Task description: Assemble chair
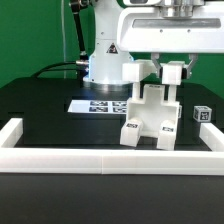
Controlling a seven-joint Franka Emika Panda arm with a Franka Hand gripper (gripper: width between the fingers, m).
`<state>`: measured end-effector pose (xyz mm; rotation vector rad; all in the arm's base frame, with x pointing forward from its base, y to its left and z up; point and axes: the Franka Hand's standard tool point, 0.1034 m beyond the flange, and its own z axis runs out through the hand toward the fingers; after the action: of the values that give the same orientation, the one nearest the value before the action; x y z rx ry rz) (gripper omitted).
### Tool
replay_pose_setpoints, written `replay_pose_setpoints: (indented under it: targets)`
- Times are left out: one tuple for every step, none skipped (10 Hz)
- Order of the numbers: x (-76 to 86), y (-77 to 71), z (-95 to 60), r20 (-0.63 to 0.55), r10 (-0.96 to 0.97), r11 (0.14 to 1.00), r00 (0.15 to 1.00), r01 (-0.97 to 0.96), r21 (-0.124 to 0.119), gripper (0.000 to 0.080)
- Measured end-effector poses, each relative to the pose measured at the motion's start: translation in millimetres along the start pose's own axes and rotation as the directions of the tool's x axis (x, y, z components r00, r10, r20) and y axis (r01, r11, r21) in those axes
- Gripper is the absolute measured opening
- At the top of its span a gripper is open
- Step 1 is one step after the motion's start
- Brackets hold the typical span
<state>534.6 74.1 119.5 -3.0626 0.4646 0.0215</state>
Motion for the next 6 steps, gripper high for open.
replay_pose_setpoints:
  targets:
    - [-0.2,0.2,0.7,0.001,0.0,1.0,1.0,0.0,-0.001,0.029]
    - [-0.3,0.4,1.0,0.001,-0.004,1.0,1.0,0.004,-0.001,0.029]
    - [-0.1,0.6,0.9,0.001,-0.014,1.0,1.0,0.014,-0.001,0.029]
    - [0.0,0.9,0.9,0.001,-0.032,0.999,0.999,0.032,-0.001,0.029]
    - [0.4,2.0,1.1,0.002,-0.039,0.999,0.999,0.039,-0.001,0.029]
    - [0.9,3.6,1.6,0.002,-0.04,0.999,0.999,0.04,-0.002,0.029]
